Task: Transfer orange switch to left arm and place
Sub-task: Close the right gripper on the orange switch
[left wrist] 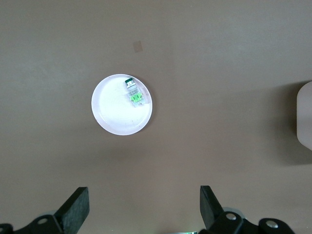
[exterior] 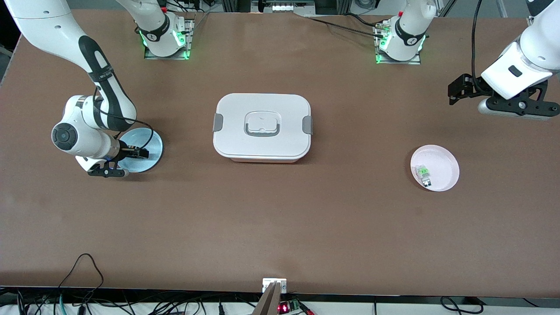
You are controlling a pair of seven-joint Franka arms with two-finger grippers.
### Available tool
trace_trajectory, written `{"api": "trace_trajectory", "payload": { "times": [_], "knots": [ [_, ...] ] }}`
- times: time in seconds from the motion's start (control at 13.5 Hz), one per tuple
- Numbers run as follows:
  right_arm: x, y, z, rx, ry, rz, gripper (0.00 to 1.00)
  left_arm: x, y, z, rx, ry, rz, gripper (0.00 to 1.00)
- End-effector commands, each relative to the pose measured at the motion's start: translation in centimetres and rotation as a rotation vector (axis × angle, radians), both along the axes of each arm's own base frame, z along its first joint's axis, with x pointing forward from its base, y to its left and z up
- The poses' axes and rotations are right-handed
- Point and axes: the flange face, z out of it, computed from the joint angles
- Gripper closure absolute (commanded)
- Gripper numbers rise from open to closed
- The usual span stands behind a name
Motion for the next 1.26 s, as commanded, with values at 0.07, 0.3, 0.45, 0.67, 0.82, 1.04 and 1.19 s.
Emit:
{"api": "trace_trajectory", "payload": {
  "times": [0.07, 0.3, 0.45, 0.67, 0.82, 1.04, 1.19],
  "knots": [
    [-0.8, 0.3, -0.1, -0.005, 0.0, 0.025, 0.0, 0.4, -0.1, 0.5, -0.023, 0.004, 0.003, 0.0],
    [-1.9, 0.2, -0.4, -0.006, 0.014, 0.025, 0.0, 0.4, -0.1, 0.5, -0.023, 0.004, 0.003, 0.0],
    [-2.2, 0.3, -0.4, -0.005, 0.018, 0.026, 0.0, 0.4, -0.1, 0.5, -0.023, 0.004, 0.003, 0.0],
    [-2.2, 0.2, -0.2, -0.005, 0.016, 0.041, 0.03, 0.4, -0.1, 0.5, -0.023, 0.004, 0.003, 0.0],
    [-2.2, 0.0, -0.2, -0.002, 0.016, 0.056, 0.19, 0.4, -0.1, 0.5, -0.021, 0.004, 0.003, 0.0],
    [-2.2, -0.3, -0.1, 0.002, 0.014, 0.084, 0.36, 0.4, -0.1, 0.5, -0.021, 0.004, 0.003, 0.0],
    [-2.2, -0.3, -0.1, 0.003, 0.015, 0.094, 0.49, 0.4, -0.1, 0.5, -0.022, 0.004, 0.0, 0.0]
  ]
}}
